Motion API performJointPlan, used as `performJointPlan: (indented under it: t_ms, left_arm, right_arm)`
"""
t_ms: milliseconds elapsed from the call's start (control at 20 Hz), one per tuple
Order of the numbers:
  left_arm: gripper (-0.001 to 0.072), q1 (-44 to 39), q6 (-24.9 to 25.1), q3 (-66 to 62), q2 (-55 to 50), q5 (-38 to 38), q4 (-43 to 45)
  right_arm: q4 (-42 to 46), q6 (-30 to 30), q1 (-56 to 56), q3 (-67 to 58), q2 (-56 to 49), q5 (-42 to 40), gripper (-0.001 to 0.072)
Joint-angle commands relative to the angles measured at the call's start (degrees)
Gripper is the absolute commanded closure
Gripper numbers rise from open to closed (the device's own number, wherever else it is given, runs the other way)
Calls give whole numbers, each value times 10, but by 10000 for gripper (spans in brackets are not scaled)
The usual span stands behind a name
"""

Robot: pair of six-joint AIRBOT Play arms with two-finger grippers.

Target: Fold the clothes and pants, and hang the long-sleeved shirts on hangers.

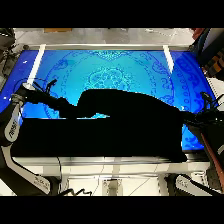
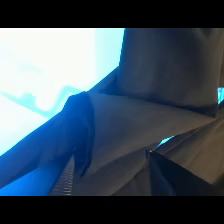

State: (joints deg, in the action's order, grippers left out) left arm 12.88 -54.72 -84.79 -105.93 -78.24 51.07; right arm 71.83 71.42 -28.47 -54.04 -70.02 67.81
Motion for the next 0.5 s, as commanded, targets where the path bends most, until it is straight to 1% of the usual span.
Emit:
performJointPlan:
  t_ms: [0,100,150,200,250,350,450]
  left_arm:
    - [303,-12,27,1,-9,0,-2]
    - [314,-18,27,1,-9,-1,-3]
    - [374,-22,27,0,-9,-1,-5]
    - [467,-24,27,0,-9,-1,-7]
    - [511,-27,27,0,-8,-1,-6]
    - [514,-28,27,-1,-8,-6,-6]
    - [696,-28,26,-2,-3,-15,-6]
  right_arm:
    - [-1,1,0,0,0,1,41]
    - [-2,1,0,0,0,1,41]
    - [-3,1,0,0,0,1,41]
    - [-3,1,0,0,0,1,41]
    - [-3,1,0,0,0,1,41]
    - [-3,1,0,0,0,1,41]
    - [-3,0,0,0,0,1,41]
